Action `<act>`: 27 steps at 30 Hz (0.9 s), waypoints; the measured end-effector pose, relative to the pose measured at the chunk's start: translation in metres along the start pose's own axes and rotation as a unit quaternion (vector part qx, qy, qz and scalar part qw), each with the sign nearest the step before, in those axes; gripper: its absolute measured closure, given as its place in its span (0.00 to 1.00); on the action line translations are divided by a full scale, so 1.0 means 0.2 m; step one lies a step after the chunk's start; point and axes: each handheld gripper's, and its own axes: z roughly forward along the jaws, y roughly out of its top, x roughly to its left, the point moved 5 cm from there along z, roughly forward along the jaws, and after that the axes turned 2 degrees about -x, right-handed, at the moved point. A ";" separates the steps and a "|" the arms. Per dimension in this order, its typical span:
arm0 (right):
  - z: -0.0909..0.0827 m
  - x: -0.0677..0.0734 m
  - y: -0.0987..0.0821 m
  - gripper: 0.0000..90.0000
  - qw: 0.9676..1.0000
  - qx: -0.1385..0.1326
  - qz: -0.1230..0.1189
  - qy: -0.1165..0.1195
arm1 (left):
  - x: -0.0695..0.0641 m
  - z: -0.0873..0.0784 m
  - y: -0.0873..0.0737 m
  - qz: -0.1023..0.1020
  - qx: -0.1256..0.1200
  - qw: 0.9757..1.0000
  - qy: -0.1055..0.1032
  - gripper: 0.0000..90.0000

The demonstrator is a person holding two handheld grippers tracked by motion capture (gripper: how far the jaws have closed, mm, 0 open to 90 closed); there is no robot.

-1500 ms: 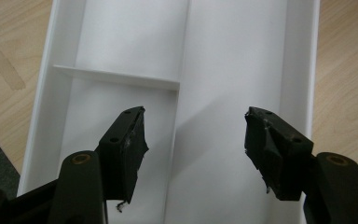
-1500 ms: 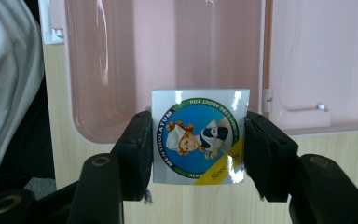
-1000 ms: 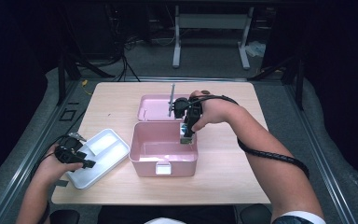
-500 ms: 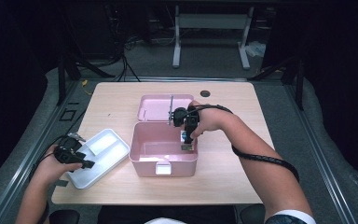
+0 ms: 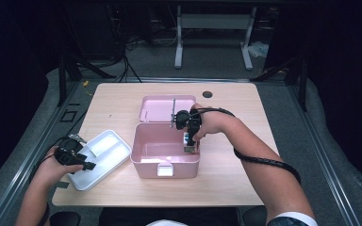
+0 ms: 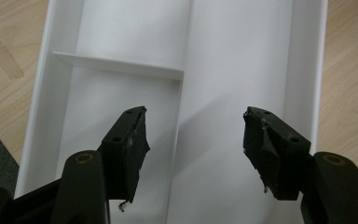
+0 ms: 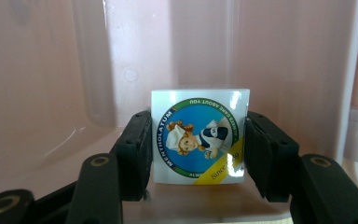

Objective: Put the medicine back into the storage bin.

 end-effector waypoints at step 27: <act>-0.16 0.03 0.03 0.49 1.000 -0.014 -0.010 -0.022 | 0.00 0.00 0.00 0.002 0.001 1.000 0.000 0.44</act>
